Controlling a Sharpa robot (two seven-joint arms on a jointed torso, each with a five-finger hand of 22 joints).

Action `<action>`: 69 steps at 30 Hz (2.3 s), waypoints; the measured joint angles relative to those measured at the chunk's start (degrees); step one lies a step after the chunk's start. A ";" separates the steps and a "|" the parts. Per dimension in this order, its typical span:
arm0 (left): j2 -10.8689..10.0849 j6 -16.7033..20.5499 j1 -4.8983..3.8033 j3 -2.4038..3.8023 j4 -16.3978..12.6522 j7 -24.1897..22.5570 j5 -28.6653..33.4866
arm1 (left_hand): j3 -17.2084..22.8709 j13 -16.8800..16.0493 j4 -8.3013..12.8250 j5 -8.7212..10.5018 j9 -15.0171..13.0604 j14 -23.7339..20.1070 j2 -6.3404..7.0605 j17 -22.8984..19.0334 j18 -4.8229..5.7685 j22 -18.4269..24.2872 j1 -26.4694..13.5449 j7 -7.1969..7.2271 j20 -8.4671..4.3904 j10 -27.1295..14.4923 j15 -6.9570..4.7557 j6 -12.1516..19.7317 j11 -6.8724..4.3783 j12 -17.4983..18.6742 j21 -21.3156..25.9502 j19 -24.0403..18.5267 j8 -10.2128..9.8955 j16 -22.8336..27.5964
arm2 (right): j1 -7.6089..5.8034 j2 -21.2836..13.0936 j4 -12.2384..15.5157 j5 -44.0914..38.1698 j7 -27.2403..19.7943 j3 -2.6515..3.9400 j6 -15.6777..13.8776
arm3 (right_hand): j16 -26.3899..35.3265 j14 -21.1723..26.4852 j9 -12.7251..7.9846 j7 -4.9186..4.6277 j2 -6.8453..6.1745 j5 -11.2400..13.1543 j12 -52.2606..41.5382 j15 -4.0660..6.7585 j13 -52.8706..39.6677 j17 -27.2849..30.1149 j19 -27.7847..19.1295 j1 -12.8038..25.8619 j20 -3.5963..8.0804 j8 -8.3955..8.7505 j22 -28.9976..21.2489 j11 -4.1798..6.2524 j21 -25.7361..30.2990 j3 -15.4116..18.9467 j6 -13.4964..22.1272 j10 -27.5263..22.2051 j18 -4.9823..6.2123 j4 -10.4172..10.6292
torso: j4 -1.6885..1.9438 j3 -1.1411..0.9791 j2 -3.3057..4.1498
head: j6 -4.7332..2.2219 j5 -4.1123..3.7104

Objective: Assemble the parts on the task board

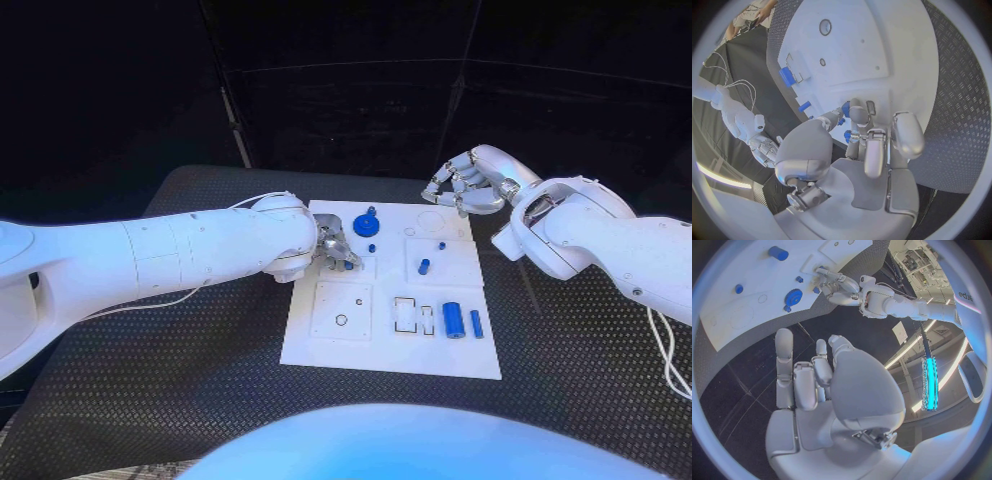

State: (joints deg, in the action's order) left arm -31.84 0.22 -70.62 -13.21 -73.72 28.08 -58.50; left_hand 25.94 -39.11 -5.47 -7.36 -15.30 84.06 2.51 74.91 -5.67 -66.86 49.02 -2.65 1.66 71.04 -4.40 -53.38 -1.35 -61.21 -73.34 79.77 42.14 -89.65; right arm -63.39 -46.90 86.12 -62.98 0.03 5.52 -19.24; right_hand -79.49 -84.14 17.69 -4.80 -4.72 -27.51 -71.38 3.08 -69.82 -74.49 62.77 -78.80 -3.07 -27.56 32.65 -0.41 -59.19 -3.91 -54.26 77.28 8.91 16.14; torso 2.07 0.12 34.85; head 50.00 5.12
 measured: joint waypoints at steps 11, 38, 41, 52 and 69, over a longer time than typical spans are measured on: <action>-1.15 0.05 0.11 -0.01 -1.06 0.00 0.17 | -8.98 -0.77 -3.11 0.00 1.25 0.00 0.58 0.00 -0.01 -0.53 -0.58 0.20 0.02 0.21 0.00 -0.61 -0.20 -0.66 -0.23 0.38 0.44 0.00 | 0.00 0.01 -0.09 0.00 0.01 0.00 0.02 | 0.27 0.00 -0.01 0.00 0.00 0.00 0.00 0.00 0.09 0.15 0.00 0.00 0.00 0.00 -0.16 0.12 0.00 0.00 0.00 -0.12 0.00 0.00 | 0.05 0.03 -0.01 | 0.00 -0.08; -4.24 -2.13 -4.37 8.04 -0.76 0.62 3.27 | -19.71 2.12 -7.73 0.00 7.46 0.02 -1.77 0.00 -0.03 0.71 5.20 -2.06 0.83 -1.79 0.65 4.96 1.42 0.39 0.74 -0.02 -1.74 0.00 | 0.07 0.77 -1.08 0.00 -0.02 -0.02 0.02 | 0.27 0.00 -0.02 0.00 0.00 0.00 0.00 0.00 0.24 0.45 -0.43 0.00 0.00 0.00 -0.74 0.21 0.50 0.01 0.00 -0.21 0.00 -0.01 | 0.12 0.01 -0.05 | 0.00 0.10; -2.78 -4.62 -5.89 8.23 3.18 0.64 3.65 | -20.39 3.04 -7.89 0.00 7.69 -0.10 -1.99 0.00 -0.03 1.63 6.10 -2.37 1.25 -2.31 0.95 5.27 1.93 0.41 1.62 -0.45 -2.10 0.00 | 0.08 0.91 -1.11 0.00 -0.03 -0.02 0.03 | 0.27 0.00 -0.02 0.00 0.00 0.00 0.00 0.00 0.23 0.45 -0.43 0.00 -0.01 0.00 -0.74 0.21 0.50 0.01 0.00 -0.21 0.00 -0.01 | -0.01 -0.03 -0.03 | 0.00 0.21; 2.82 -12.47 -7.14 8.23 15.11 0.65 3.98 | -23.17 7.28 -9.14 0.00 8.10 0.01 -2.45 0.00 -0.04 5.92 6.98 -2.78 1.91 -5.54 1.45 5.67 2.48 2.86 5.16 -2.57 -2.14 0.83 | 0.08 1.01 -1.16 0.00 0.00 -0.02 0.11 | 0.27 0.00 0.03 0.18 0.00 0.01 0.00 0.00 0.23 0.45 -0.43 0.00 -0.01 0.00 -0.73 0.21 0.50 0.01 0.18 -0.21 0.00 -0.01 | -0.18 -0.03 0.20 | 0.00 0.35; 8.44 -21.56 -5.31 7.91 24.57 0.78 1.76 | -24.11 7.44 -8.97 0.00 8.31 0.01 -3.06 0.00 -0.04 5.85 8.93 -2.78 2.11 -6.15 1.45 5.67 2.68 2.86 5.38 -2.77 -2.14 0.83 | 0.07 1.17 -1.11 0.00 0.04 -0.03 0.21 | 0.27 0.00 0.02 0.18 0.00 0.01 0.00 0.00 0.22 0.44 -0.43 0.00 -0.01 0.00 -0.73 0.21 0.49 0.01 0.18 -0.21 0.00 -0.01 | -0.28 0.00 0.23 | 0.00 0.69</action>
State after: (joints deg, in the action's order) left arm -23.40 -21.35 -75.93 -5.30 -49.16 28.85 -56.74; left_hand 1.83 -31.66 -14.44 -7.36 -7.00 84.07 -0.55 74.91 -5.71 -61.01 57.96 -5.42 3.76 64.89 -2.95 -47.71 1.34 -58.34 -67.96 77.00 40.00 -88.82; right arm -63.31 -45.74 85.02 -62.98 0.07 5.49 -19.03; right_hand -79.22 -84.14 17.70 -4.62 -4.72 -27.50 -71.38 3.08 -69.60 -74.04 62.34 -78.79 -3.08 -27.56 31.92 -0.20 -58.70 -3.90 -54.08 77.07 8.91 16.13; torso 1.79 0.12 35.08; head 50.00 5.81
